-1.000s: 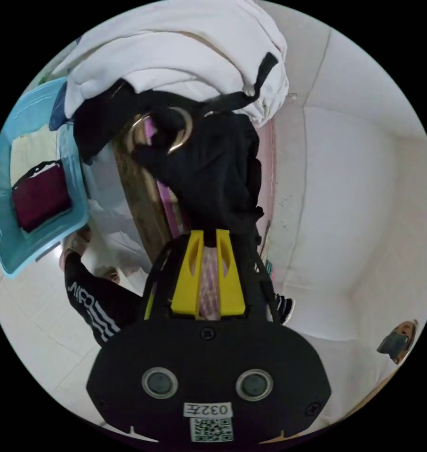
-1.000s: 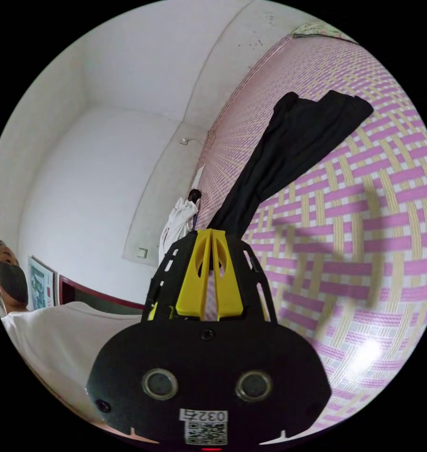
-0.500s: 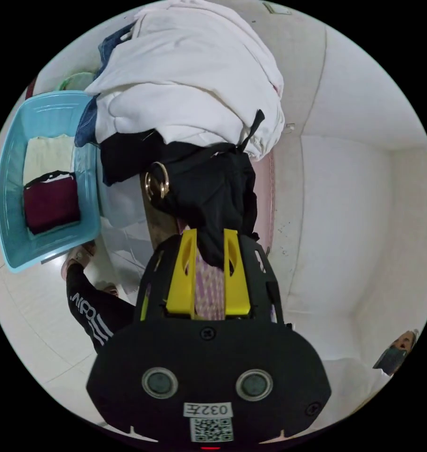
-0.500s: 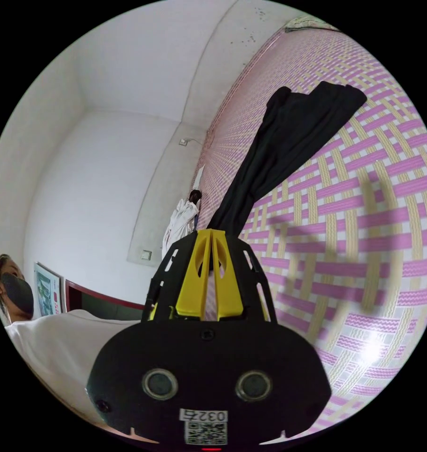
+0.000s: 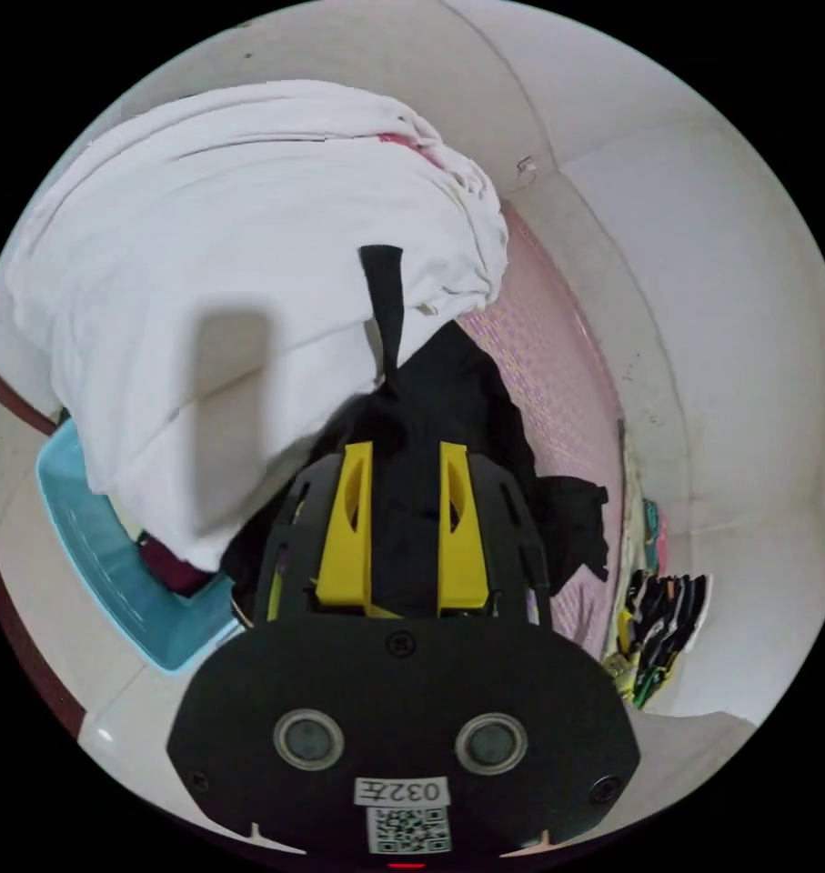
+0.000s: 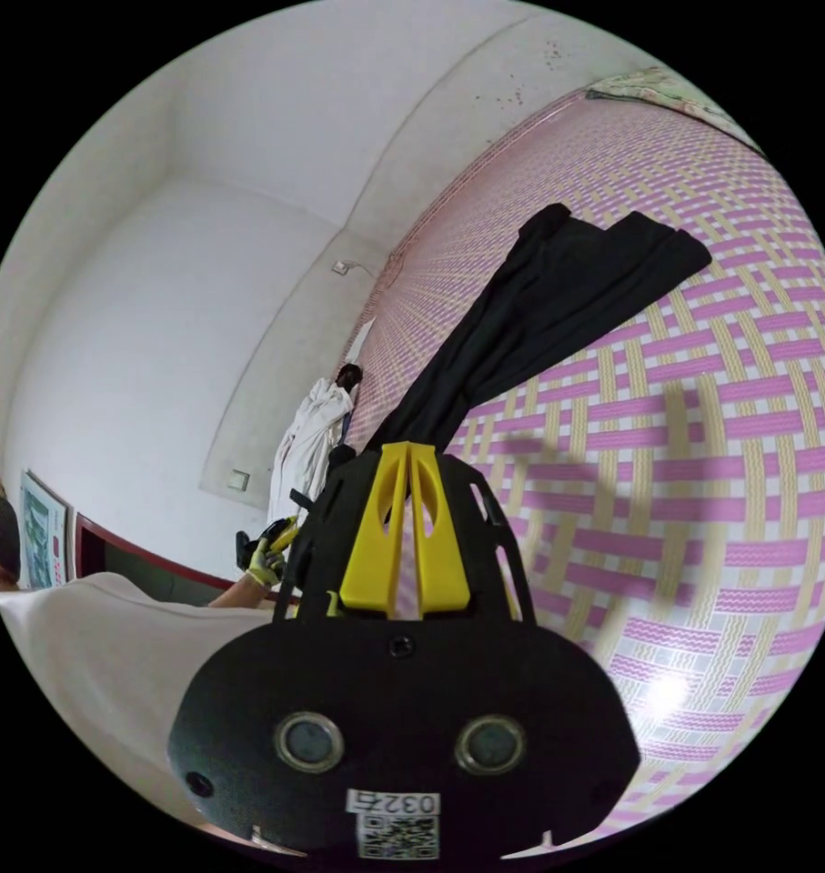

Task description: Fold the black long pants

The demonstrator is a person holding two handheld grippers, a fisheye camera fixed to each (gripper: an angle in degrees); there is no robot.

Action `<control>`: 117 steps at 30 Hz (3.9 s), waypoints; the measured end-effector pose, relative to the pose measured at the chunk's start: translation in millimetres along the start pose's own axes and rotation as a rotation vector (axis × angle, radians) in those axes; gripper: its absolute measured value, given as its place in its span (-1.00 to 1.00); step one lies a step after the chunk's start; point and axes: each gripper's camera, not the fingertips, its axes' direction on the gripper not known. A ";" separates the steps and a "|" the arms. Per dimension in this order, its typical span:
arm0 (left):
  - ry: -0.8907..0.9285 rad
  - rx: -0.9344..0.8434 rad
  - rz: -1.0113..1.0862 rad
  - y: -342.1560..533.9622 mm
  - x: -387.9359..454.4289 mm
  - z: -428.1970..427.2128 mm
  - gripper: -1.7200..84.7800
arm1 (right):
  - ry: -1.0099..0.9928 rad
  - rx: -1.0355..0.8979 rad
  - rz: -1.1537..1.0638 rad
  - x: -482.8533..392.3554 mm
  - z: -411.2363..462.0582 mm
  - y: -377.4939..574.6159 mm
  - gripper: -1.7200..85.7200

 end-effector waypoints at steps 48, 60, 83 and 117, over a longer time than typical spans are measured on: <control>0.221 -0.257 0.261 -86.7 58.8 146.3 -0.76 | 0.250 0.494 0.431 113.9 -267.6 114.9 -0.98; 0.285 -0.291 0.292 -96.8 50.6 174.3 -0.94 | 0.232 0.644 0.665 140.5 -333.1 263.3 -0.85; 0.477 -0.420 0.310 -137.9 -12.4 219.8 -0.73 | 0.126 0.629 0.721 156.9 -366.6 285.5 -0.77; 0.138 -0.016 0.182 -324.9 94.5 72.9 -0.97 | 0.362 0.310 0.032 -52.2 -240.2 -178.3 -0.76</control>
